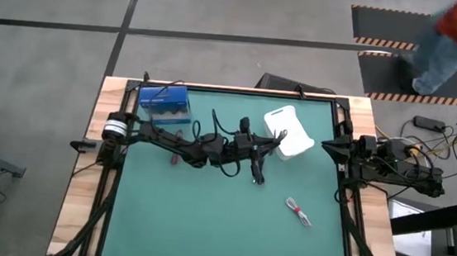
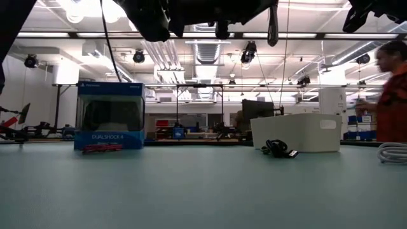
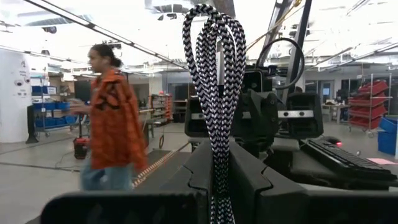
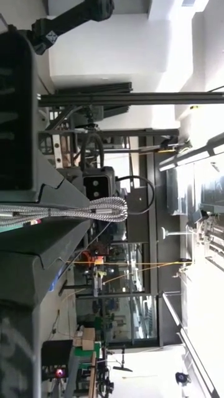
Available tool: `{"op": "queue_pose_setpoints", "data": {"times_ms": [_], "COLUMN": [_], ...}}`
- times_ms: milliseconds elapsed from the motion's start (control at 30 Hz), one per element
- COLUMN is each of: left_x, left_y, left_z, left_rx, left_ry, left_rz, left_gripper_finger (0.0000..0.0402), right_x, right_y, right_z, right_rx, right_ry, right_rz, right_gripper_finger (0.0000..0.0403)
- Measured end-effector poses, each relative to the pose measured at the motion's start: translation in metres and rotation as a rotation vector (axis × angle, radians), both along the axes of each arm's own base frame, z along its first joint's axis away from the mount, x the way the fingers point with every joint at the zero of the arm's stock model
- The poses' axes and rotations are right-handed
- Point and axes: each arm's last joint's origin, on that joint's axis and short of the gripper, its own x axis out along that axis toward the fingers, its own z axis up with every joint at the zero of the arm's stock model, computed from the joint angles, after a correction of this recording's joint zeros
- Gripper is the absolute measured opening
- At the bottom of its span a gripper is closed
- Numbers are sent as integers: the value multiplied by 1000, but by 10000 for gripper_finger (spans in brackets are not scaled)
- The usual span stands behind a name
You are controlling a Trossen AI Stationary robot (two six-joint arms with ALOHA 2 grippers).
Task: Pick and place USB-C Cables
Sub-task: Put the black and white charger cable into the white container
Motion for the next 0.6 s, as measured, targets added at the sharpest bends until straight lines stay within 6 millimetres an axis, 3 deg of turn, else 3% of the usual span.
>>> {"op": "queue_pose_setpoints", "data": {"times_ms": [600], "left_x": [-3], "left_y": [-1], "left_z": [-8], "left_rx": [-5], "left_ry": [59], "left_rz": [-5], "left_gripper_finger": [11], "right_x": [1], "right_y": [0], "right_z": [-3], "right_rx": [-2], "right_ry": [28], "right_rz": [-1], "right_gripper_finger": [29]}}
